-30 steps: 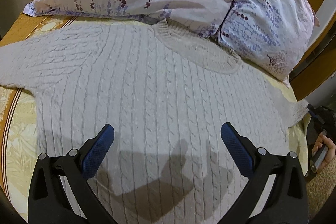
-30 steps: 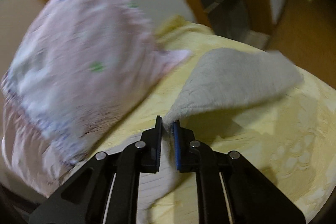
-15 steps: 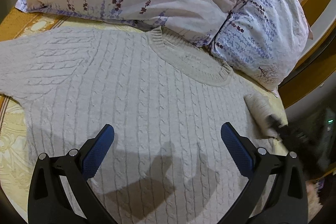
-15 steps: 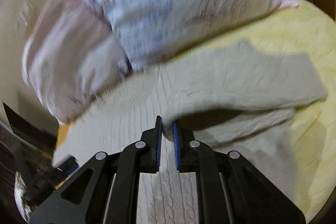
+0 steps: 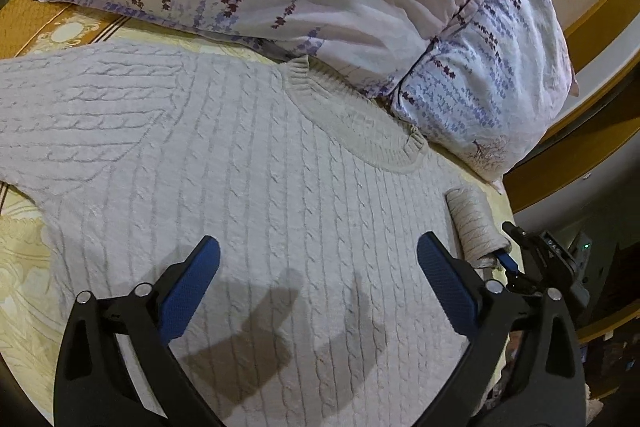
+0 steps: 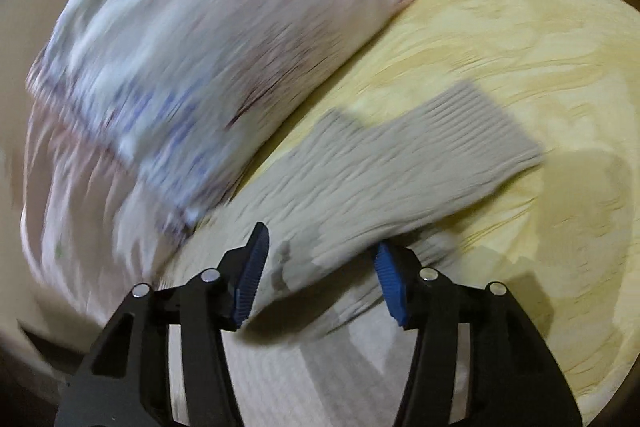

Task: Fold small clothes
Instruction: 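Fold the held sleeve across the sweater body and release it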

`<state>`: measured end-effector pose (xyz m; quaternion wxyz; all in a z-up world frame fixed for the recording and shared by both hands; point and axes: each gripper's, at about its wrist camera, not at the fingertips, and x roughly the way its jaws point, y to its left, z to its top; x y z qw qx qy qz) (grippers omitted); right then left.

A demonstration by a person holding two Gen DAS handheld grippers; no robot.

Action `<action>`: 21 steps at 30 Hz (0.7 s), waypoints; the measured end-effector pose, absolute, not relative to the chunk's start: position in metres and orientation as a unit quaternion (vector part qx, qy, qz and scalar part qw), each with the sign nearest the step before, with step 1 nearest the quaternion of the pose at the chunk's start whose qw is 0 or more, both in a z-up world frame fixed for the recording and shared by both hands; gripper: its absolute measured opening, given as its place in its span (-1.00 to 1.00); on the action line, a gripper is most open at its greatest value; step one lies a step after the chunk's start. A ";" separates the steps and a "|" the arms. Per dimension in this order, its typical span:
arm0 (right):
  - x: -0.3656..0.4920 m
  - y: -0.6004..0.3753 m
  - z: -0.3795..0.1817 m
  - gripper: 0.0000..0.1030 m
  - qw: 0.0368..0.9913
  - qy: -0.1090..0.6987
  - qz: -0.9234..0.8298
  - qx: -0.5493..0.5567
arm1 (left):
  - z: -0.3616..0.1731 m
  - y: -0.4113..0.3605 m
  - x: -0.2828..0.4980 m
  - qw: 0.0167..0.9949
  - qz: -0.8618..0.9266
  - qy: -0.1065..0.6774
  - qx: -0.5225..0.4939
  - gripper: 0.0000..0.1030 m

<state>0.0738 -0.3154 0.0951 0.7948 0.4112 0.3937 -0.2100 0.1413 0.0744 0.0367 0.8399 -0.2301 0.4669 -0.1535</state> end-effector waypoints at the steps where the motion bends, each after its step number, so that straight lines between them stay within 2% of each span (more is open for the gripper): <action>1: 0.073 -0.320 0.096 -0.18 0.793 0.388 -0.226 0.411 | 0.037 0.077 0.142 0.839 -0.154 0.467 -0.233 0.85; 2: 0.071 -0.327 0.097 -0.42 0.791 0.385 -0.244 0.408 | 0.037 0.081 0.143 0.838 -0.155 0.467 -0.236 0.82; 3: 0.073 -0.330 0.098 -0.57 0.790 0.385 -0.252 0.405 | 0.037 0.085 0.144 0.836 -0.155 0.467 -0.242 0.81; 5: 0.078 -0.327 0.105 -0.78 0.798 0.377 -0.251 0.397 | 0.036 0.092 0.145 0.834 -0.155 0.467 -0.250 0.77; 10: 0.107 -0.267 0.134 -0.84 0.854 0.371 -0.152 0.332 | 0.038 0.108 0.148 0.828 -0.160 0.462 -0.275 0.70; 14: 0.136 -0.173 0.129 -0.84 0.874 0.413 -0.022 0.256 | 0.037 0.118 0.152 0.822 -0.164 0.458 -0.295 0.65; 15: 0.141 -0.150 0.121 -0.83 0.871 0.434 0.007 0.232 | 0.036 0.120 0.152 0.820 -0.165 0.458 -0.300 0.63; 16: 0.146 -0.129 0.111 -0.72 0.864 0.457 0.031 0.210 | 0.035 0.122 0.153 0.817 -0.167 0.459 -0.307 0.62; 19: 0.150 -0.078 0.074 -0.20 0.825 0.537 0.084 0.155 | 0.029 0.124 0.156 0.807 -0.171 0.464 -0.323 0.60; 21: 0.141 -0.066 0.064 -0.09 0.808 0.560 0.098 0.154 | 0.024 0.123 0.159 0.798 -0.176 0.471 -0.333 0.57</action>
